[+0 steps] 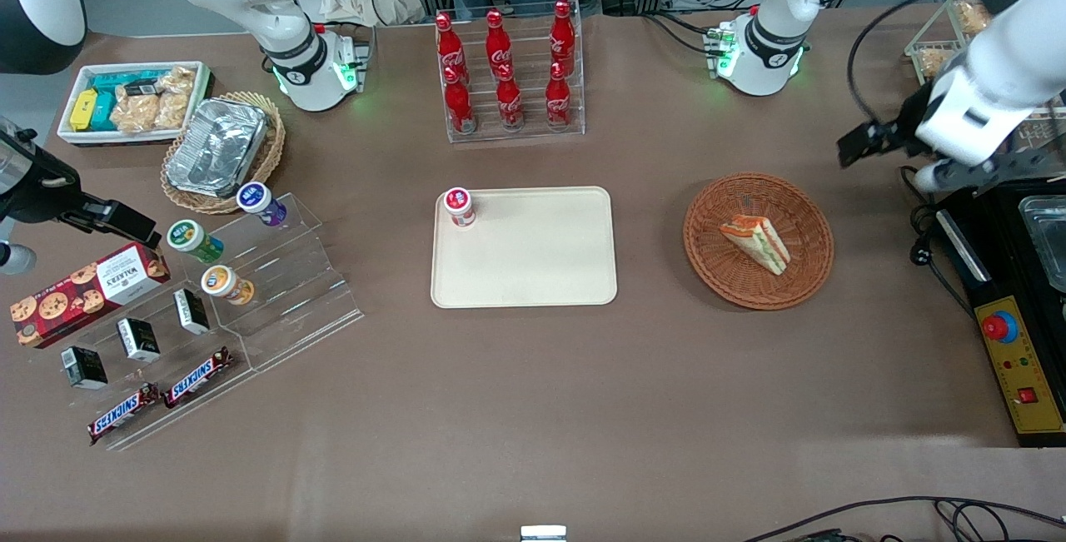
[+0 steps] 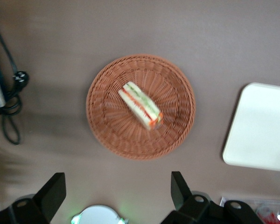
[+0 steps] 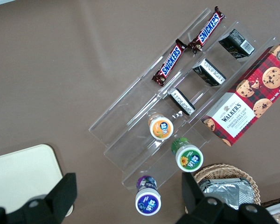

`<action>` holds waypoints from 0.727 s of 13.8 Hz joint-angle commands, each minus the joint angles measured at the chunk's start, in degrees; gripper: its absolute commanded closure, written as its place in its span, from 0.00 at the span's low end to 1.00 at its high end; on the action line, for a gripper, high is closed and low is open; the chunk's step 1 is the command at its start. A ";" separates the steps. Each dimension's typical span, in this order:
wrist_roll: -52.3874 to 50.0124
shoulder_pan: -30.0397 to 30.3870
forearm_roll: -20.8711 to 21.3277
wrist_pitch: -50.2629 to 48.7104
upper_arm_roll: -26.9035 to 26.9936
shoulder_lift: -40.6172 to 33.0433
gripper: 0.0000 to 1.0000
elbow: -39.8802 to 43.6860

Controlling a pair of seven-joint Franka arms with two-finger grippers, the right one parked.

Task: Place sandwich from basket to tray
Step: 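Move the open left gripper over the wrapped sandwich in the wicker basket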

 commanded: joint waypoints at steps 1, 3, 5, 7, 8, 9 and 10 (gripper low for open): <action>-5.20 -0.70 -1.95 3.84 -0.12 -1.07 0.00 -5.76; -10.03 -0.87 -4.42 10.14 -0.12 -0.63 0.00 -11.28; -13.91 -0.87 -4.07 19.96 -1.96 -0.80 0.00 -18.22; -14.44 -0.79 -4.16 27.37 -2.14 -0.37 0.00 -22.45; -15.32 -0.79 -4.16 29.83 -2.14 0.42 0.00 -23.86; -16.46 -0.79 -4.25 32.21 -2.14 1.47 0.00 -25.01; -17.60 -0.79 -4.25 33.88 -2.14 2.53 0.00 -25.54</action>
